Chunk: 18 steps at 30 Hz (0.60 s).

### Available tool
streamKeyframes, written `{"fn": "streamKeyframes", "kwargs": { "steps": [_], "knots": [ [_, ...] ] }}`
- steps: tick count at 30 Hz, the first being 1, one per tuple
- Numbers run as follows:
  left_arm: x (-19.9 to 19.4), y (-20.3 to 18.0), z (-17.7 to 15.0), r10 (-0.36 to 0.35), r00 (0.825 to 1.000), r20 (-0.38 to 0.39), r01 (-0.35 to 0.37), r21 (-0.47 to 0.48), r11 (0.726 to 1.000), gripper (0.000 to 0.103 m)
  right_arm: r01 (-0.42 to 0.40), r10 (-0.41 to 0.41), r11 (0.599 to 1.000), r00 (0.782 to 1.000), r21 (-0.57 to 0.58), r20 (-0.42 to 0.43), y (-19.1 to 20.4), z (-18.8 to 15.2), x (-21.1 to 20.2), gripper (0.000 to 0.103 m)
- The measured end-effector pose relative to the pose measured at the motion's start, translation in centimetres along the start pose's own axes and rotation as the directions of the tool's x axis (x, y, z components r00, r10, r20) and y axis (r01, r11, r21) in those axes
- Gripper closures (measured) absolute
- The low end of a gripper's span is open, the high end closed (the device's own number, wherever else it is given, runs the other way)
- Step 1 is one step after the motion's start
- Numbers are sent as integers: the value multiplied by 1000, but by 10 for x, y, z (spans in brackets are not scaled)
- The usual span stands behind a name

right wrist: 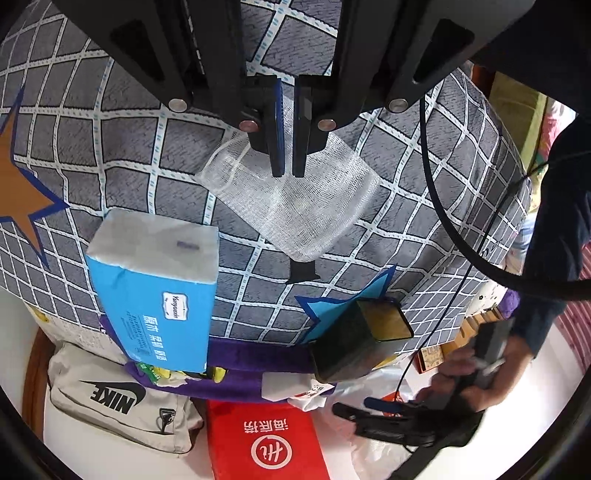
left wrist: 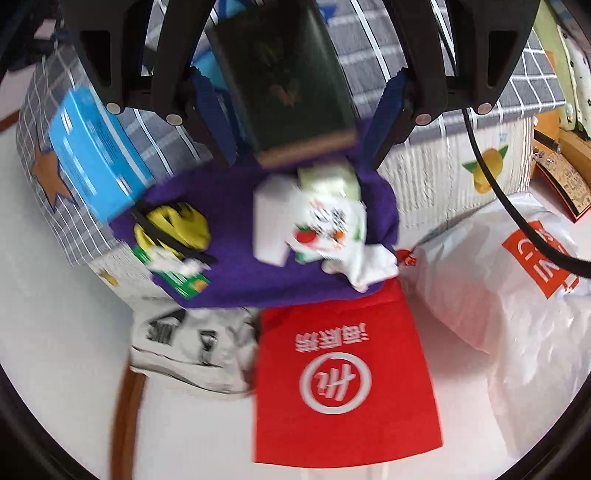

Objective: Organize soft objects

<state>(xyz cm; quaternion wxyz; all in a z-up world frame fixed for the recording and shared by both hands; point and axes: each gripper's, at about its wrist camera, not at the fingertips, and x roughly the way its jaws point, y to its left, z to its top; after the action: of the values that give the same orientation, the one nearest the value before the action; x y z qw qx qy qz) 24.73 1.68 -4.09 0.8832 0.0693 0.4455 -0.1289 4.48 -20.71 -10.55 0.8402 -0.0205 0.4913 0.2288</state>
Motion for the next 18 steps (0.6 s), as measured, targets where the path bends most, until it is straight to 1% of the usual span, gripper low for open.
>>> {"fn": "streamKeyframes", "kwargs": {
  "steps": [1,2,3,5,7,8,9,11,15,17,18],
  "knots": [
    [-7,-6,-8,1,1000,0,-1,16,1000,34,2,-2,1000,1000,1,1,-1,0,0,94],
    [-12,-10,-14,3,1000,2,-3,27,1000,34,-1,1,1000,1000,1,2,-2,0,0,84],
    [-18,-14,-21,5,1000,8,-5,37,999,34,1,-1,1000,1000,-1,7,-2,0,-1,66],
    [-30,-19,-34,6,1000,17,-7,48,999,34,24,-23,1000,999,-13,22,-2,0,-2,48],
    [-40,-23,-47,4,1000,21,-5,45,999,34,36,-35,999,999,-30,34,0,0,-4,47],
    [-44,-25,-53,-4,1000,24,3,42,999,34,27,-26,999,999,-46,38,1,0,-4,43],
    [-48,-26,-59,-14,1000,25,13,38,999,34,25,-23,998,999,-55,41,2,0,-3,34],
    [-54,-30,-71,-30,999,26,29,30,999,34,39,-36,997,998,-70,42,3,2,3,29],
    [-59,-40,-92,-30,999,12,30,35,999,34,55,-53,994,998,-90,24,2,10,21,29],
    [-60,-42,-101,-24,1000,6,24,38,999,34,38,-37,994,999,-103,11,4,11,28,29],
    [-60,-43,-105,-17,1000,5,17,29,999,34,47,-46,992,999,-119,14,6,10,30,29]
  ]
}}
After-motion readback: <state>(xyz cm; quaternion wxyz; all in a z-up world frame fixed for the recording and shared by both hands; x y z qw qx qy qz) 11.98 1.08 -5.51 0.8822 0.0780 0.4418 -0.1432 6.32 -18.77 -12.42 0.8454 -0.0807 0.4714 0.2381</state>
